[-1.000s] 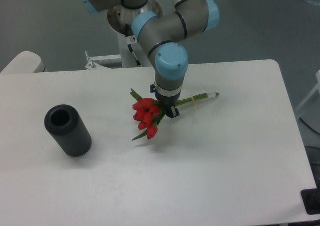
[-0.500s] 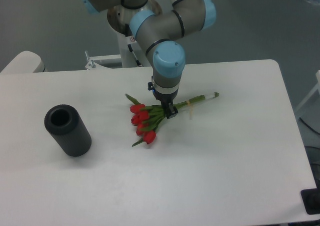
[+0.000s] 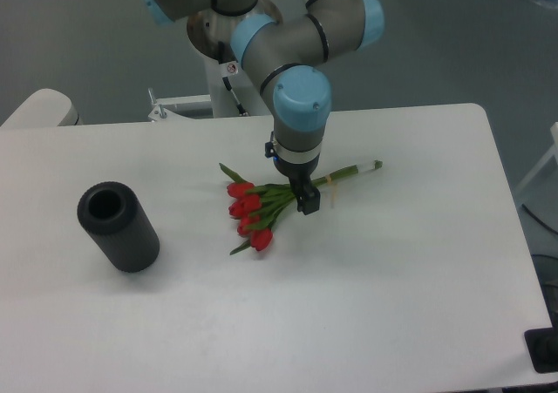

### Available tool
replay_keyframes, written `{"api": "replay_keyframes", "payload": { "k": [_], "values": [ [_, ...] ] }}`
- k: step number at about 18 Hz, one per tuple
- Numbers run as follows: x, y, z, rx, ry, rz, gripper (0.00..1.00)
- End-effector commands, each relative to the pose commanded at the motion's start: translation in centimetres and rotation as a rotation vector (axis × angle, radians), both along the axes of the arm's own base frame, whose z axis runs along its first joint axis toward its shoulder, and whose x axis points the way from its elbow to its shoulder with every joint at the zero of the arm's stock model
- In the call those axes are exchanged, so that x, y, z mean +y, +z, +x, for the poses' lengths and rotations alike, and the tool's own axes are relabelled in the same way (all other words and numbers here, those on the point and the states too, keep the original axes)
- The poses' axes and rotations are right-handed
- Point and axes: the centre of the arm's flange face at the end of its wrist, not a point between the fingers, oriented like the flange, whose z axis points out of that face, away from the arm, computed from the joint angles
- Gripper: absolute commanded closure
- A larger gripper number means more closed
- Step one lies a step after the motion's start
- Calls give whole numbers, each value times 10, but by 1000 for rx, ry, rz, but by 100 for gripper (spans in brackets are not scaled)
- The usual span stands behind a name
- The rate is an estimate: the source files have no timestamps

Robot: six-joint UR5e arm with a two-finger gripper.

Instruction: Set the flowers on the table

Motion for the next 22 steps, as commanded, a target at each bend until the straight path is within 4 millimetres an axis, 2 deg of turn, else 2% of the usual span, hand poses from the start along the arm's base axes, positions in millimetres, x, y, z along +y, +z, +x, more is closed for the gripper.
{"api": "replay_keyframes", "payload": {
  "k": [10, 18, 22],
  "values": [
    [32, 23, -97, 67, 52, 47, 0],
    [57, 36, -143, 51, 75, 42, 0],
    [68, 29, -157, 53, 75, 45, 0]
  ]
}}
